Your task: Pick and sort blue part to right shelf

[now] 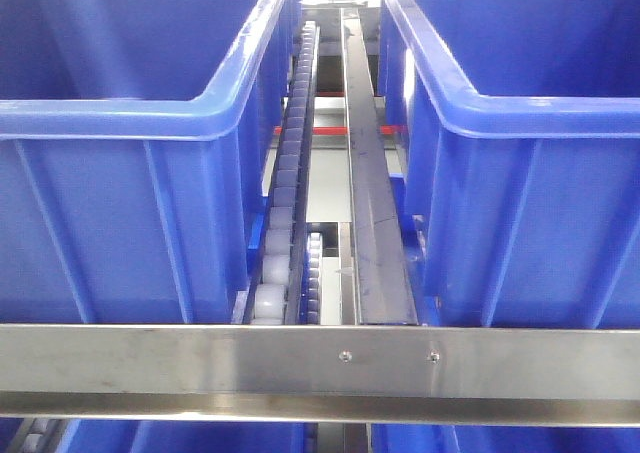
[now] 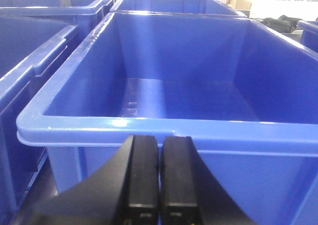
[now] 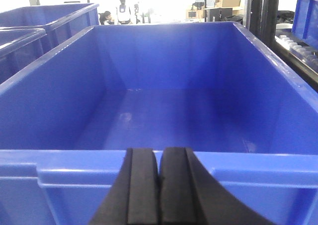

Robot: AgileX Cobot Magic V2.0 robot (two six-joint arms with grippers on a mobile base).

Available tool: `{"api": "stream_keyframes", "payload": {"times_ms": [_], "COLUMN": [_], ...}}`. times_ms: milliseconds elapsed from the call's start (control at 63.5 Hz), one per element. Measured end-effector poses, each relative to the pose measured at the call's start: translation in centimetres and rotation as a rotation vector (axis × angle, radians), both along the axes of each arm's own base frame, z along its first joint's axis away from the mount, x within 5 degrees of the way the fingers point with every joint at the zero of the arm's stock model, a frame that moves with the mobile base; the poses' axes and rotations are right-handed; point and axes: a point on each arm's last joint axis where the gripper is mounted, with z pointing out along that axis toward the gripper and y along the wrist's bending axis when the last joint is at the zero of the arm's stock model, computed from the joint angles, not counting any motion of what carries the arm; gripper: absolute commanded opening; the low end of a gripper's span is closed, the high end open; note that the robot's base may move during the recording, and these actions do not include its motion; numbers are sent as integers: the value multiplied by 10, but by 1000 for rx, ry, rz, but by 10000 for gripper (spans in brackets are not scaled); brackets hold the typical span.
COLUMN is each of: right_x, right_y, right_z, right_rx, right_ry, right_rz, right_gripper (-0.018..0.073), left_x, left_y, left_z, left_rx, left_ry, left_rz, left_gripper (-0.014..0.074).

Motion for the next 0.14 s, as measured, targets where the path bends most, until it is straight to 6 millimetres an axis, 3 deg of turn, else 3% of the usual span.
{"api": "stream_keyframes", "payload": {"times_ms": [142], "right_x": [0], "right_y": [0], "right_z": [0], "right_rx": [0], "right_ry": [0], "right_rz": [0], "right_gripper": [54], "left_x": [0], "left_y": [0], "left_z": [0], "left_rx": [0], "left_ry": [0], "left_rz": [0], "left_gripper": [123]}}
